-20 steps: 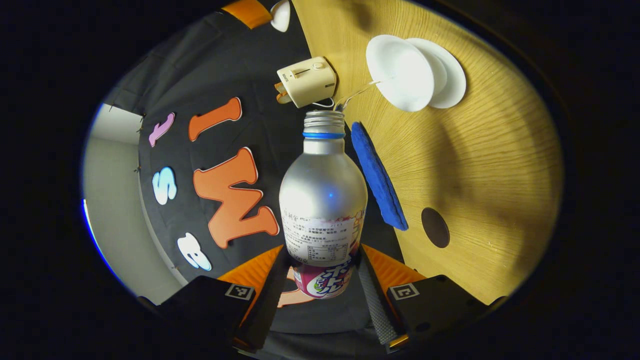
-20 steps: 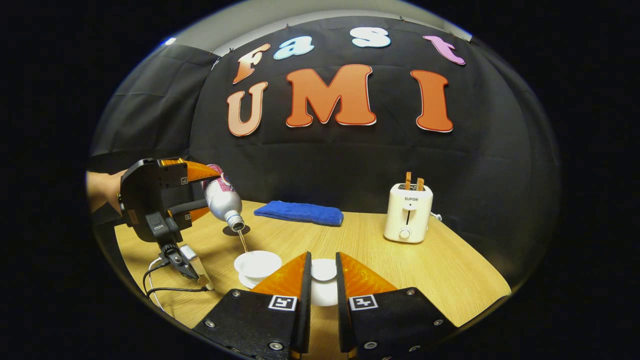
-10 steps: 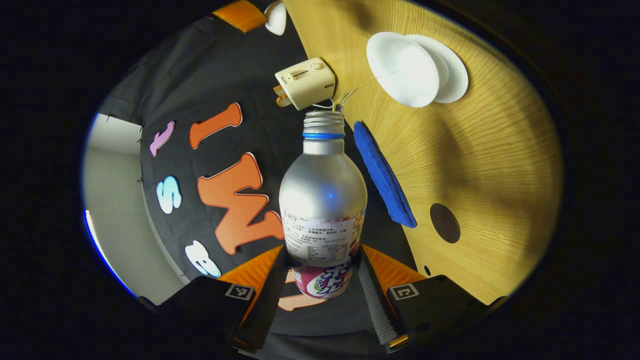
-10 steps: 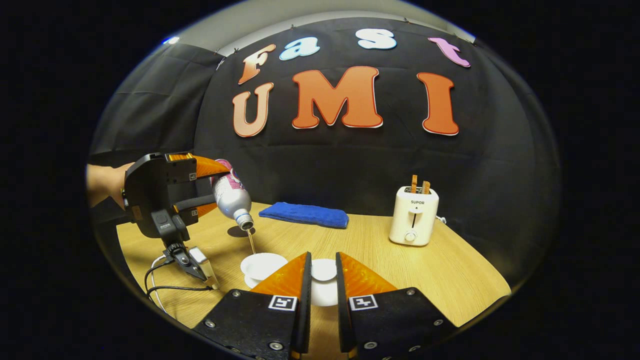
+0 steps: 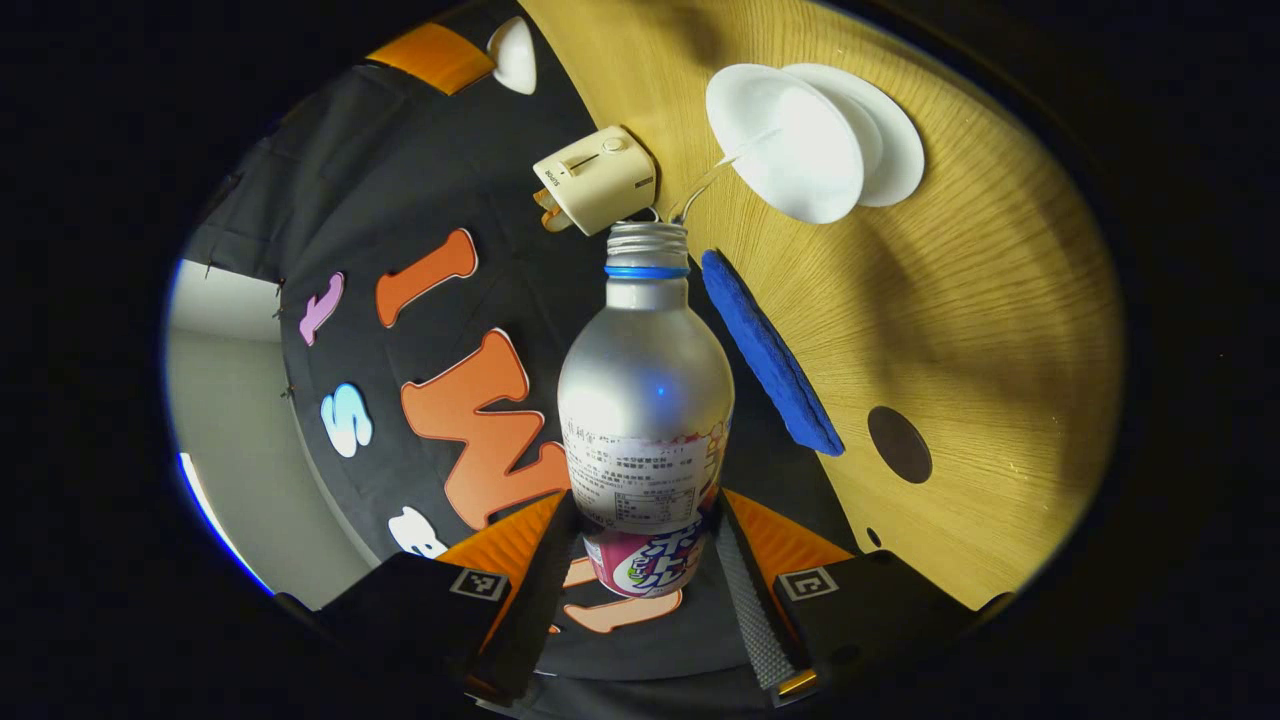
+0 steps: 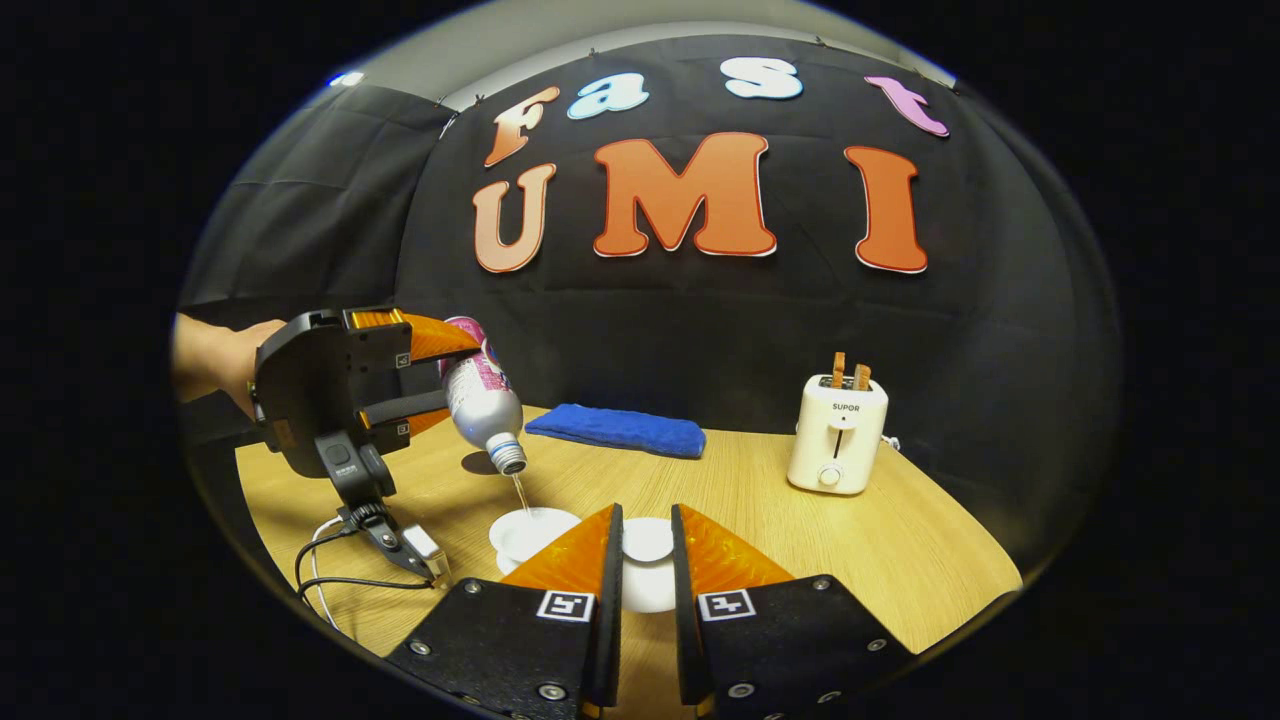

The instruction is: Open the teacup lid with one hand, grasp the water bottle and pour water into the teacup with the other hand; after pouring, place the water bottle on the coaster and then close the teacup lid.

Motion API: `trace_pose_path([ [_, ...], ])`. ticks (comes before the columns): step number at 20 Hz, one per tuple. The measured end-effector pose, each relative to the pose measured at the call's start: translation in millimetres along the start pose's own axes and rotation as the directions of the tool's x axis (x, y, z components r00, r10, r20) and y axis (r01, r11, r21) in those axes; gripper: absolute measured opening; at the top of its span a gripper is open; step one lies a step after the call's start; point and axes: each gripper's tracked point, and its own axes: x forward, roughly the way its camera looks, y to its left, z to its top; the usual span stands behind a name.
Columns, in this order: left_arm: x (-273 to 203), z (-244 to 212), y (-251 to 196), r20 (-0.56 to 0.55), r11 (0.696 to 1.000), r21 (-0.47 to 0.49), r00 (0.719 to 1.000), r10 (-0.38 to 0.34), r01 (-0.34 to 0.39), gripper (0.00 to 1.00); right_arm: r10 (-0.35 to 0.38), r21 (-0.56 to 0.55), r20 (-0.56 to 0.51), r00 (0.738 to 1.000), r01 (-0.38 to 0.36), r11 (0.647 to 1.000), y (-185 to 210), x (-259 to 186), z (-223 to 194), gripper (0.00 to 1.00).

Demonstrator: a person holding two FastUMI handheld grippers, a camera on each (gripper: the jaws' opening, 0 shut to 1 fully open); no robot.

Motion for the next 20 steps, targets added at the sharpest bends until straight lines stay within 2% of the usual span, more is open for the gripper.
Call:
trace_pose_path([
  [4, -0.3, 3.6, 0.3, 0.010, 1.000, 0.026, 1.000, 0.014, -0.014, 0.83, 0.006, -0.004, 0.000, 1.000, -0.006, 1.000, 3.4, 0.6, 2.3, 0.24],
  [7, -1.7, 6.7, 3.5, 0.018, 0.999, 0.039, 0.999, 0.036, -0.036, 0.81, 0.009, -0.007, -0.003, 1.000, -0.009, 1.000, 5.0, 1.6, 1.8, 0.24],
  [9, -0.4, 6.1, 3.9, 0.022, 0.998, 0.043, 0.999, 0.044, -0.045, 0.85, 0.010, -0.006, -0.007, 1.000, -0.010, 1.000, 6.5, 2.5, 0.1, 0.24],
  [10, -2.2, 6.3, 6.6, 0.024, 0.998, 0.040, 0.998, 0.052, -0.053, 0.81, 0.012, -0.006, -0.008, 1.000, -0.012, 1.000, 6.6, 2.6, 1.0, 0.24],
  [11, -3.0, 6.1, 7.5, 0.023, 0.997, 0.038, 0.998, 0.061, -0.062, 0.81, 0.012, -0.007, -0.009, 1.000, -0.012, 1.000, 7.7, 2.6, 1.2, 0.24],
  [12, -3.7, 6.0, 7.8, 0.024, 0.997, 0.042, 0.997, 0.068, -0.069, 0.85, 0.011, -0.010, -0.009, 1.000, -0.011, 1.000, 8.2, 3.3, 1.0, 0.24],
  [14, -4.5, 7.3, 4.4, 0.024, 0.997, 0.046, 0.998, 0.062, -0.063, 0.81, 0.012, -0.015, -0.009, 1.000, -0.012, 1.000, 9.7, 3.7, 1.6, 0.24],
  [20, -3.5, 10.8, -5.0, 0.036, 0.998, 0.021, 0.998, 0.055, -0.056, 0.83, 0.014, -0.030, -0.013, 1.000, -0.015, 0.999, 14.3, 6.7, 3.8, 0.24],
])
